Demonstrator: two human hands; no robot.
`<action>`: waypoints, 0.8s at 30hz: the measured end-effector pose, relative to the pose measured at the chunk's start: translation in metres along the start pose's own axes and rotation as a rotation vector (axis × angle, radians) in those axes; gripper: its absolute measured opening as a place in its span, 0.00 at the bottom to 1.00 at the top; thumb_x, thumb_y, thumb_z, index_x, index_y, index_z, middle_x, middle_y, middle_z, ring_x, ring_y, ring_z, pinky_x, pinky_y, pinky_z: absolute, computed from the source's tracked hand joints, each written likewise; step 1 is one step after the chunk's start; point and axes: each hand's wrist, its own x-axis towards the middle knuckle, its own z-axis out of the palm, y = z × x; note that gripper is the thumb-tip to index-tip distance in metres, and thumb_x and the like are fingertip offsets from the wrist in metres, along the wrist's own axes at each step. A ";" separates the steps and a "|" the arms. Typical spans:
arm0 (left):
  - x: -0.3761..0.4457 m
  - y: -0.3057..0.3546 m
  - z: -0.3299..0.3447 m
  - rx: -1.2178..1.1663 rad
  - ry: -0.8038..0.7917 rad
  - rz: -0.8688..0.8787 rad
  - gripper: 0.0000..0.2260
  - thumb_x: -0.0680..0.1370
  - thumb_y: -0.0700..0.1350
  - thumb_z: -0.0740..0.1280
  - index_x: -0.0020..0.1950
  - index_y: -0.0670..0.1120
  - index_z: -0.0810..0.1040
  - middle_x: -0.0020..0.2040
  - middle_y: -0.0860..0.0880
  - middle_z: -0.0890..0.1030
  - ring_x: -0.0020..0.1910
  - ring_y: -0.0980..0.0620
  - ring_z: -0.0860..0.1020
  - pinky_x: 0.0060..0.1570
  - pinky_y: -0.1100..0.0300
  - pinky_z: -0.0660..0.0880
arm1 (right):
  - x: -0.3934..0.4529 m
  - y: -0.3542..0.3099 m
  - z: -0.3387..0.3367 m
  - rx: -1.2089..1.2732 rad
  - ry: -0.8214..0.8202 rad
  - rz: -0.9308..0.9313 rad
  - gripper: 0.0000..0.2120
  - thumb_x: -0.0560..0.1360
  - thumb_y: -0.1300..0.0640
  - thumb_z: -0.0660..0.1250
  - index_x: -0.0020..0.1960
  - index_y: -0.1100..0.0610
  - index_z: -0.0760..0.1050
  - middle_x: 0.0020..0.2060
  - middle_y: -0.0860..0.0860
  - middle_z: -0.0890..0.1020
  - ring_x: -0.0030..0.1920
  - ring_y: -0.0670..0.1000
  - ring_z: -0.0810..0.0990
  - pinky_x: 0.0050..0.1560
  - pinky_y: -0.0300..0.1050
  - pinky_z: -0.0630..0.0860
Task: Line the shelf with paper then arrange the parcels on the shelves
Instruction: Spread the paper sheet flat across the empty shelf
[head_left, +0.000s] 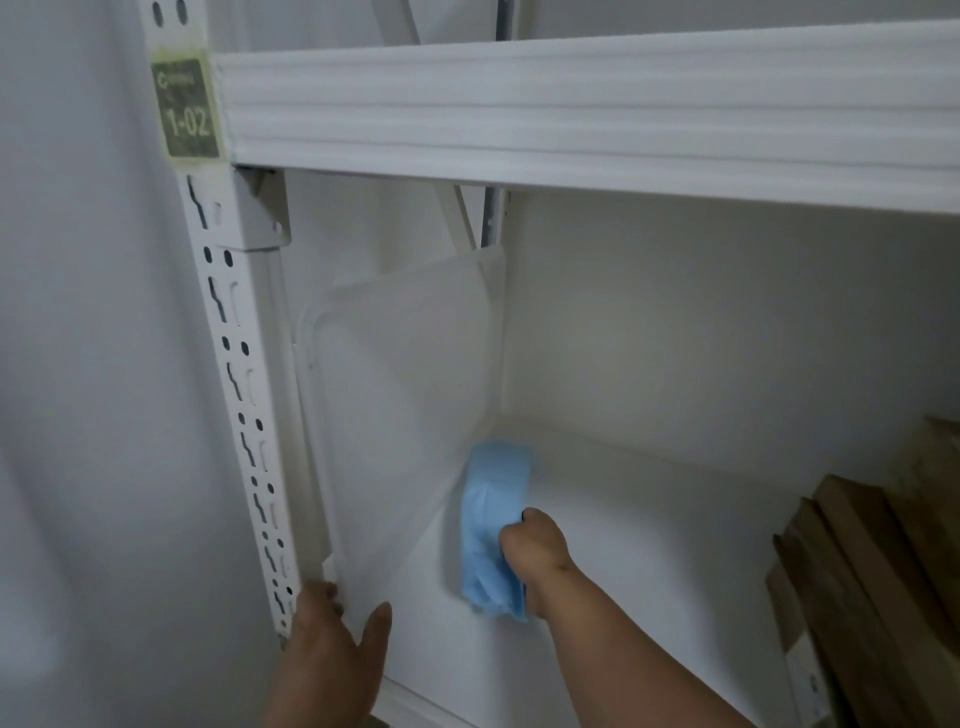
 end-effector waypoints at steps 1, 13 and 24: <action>-0.004 -0.001 0.007 -0.015 0.010 0.000 0.28 0.70 0.39 0.76 0.66 0.35 0.70 0.59 0.34 0.78 0.56 0.35 0.78 0.59 0.46 0.72 | -0.003 0.001 -0.001 0.010 -0.011 -0.018 0.09 0.76 0.64 0.56 0.52 0.58 0.73 0.53 0.56 0.80 0.56 0.58 0.79 0.59 0.51 0.77; 0.010 0.056 0.016 -0.192 -0.003 0.064 0.13 0.80 0.45 0.64 0.63 0.43 0.76 0.58 0.40 0.81 0.57 0.39 0.78 0.57 0.51 0.71 | -0.028 0.030 -0.048 -0.001 -0.033 -0.147 0.11 0.73 0.67 0.54 0.49 0.62 0.73 0.45 0.56 0.80 0.45 0.54 0.78 0.48 0.50 0.77; -0.005 0.096 -0.010 -0.218 0.132 0.367 0.12 0.82 0.42 0.59 0.65 0.41 0.70 0.49 0.43 0.78 0.52 0.38 0.78 0.49 0.54 0.67 | -0.038 0.046 -0.080 -0.156 0.129 -0.260 0.10 0.75 0.67 0.56 0.52 0.55 0.70 0.50 0.54 0.77 0.50 0.53 0.76 0.51 0.45 0.71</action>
